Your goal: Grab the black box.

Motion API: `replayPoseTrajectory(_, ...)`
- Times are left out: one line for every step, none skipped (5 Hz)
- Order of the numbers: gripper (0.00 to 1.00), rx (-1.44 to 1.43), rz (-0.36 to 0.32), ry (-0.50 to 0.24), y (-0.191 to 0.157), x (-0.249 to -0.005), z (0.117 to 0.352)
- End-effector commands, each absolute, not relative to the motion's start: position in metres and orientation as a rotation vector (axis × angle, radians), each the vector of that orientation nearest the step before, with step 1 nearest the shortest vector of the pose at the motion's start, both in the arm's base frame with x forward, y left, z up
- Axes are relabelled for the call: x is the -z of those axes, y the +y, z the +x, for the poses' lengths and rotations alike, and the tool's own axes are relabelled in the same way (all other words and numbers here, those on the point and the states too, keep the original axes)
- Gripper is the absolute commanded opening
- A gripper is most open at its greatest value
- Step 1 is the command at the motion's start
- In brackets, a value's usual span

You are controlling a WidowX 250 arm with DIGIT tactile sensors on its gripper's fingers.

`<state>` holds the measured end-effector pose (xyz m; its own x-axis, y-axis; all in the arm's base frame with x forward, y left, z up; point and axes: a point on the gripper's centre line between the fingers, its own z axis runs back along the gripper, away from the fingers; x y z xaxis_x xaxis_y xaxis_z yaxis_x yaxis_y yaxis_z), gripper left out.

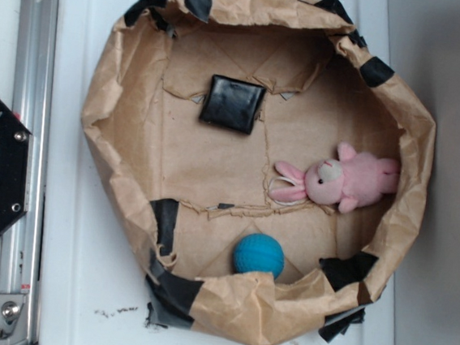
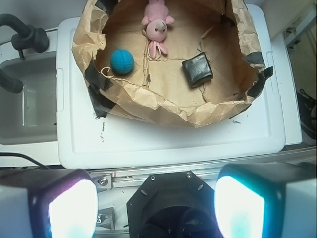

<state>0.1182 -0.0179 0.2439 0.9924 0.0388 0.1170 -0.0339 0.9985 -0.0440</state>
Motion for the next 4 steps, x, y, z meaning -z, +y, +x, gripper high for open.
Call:
replayPoseTrajectory(1.0, -0.036, -0.042, -0.118, -0.018, -0.244, 0.118)
replayPoseTrajectory(1.0, -0.058, 0.022, -0.141, 0.0, -0.206, 0.168)
replayPoseTrajectory(1.0, -0.069, 0.021, -0.156, 0.02, -0.182, 0.219)
replayPoseTrajectory(1.0, -0.034, 0.045, -0.143, 0.034, -0.158, 0.244)
